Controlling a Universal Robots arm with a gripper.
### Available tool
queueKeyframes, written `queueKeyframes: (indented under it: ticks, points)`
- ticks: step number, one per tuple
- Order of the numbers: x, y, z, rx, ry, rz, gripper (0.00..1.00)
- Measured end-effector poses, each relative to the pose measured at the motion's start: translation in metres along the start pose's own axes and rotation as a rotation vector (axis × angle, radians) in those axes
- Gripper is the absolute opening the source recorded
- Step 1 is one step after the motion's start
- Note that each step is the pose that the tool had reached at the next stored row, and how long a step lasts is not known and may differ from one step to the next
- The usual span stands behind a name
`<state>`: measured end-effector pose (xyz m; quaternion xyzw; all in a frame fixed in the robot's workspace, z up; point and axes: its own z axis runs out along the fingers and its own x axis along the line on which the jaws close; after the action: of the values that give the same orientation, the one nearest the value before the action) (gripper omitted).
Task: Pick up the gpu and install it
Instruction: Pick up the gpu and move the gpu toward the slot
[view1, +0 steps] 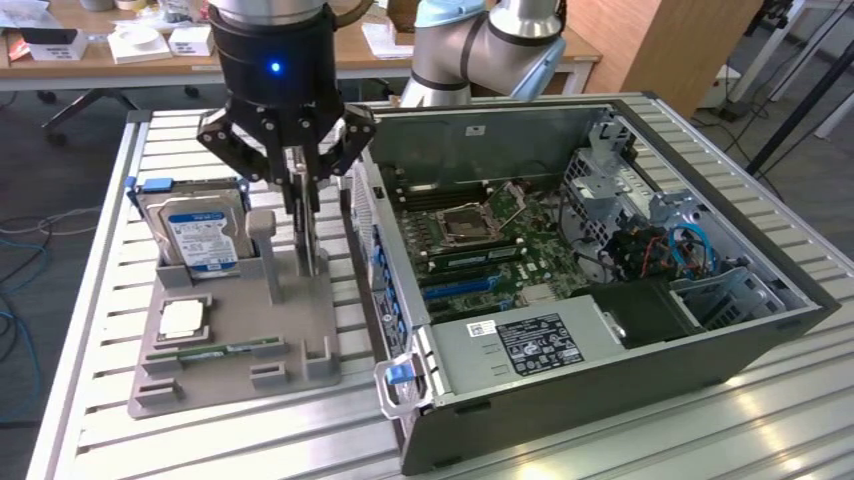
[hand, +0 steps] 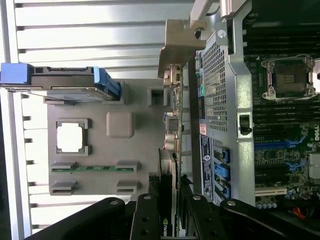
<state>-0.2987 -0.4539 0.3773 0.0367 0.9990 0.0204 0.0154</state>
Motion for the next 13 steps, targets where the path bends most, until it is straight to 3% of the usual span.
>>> queueKeyframes:
  ticks: [13]
  points:
    - [-0.001,0.0016,-0.0369,-0.0005,-0.0074,0.0,0.26]
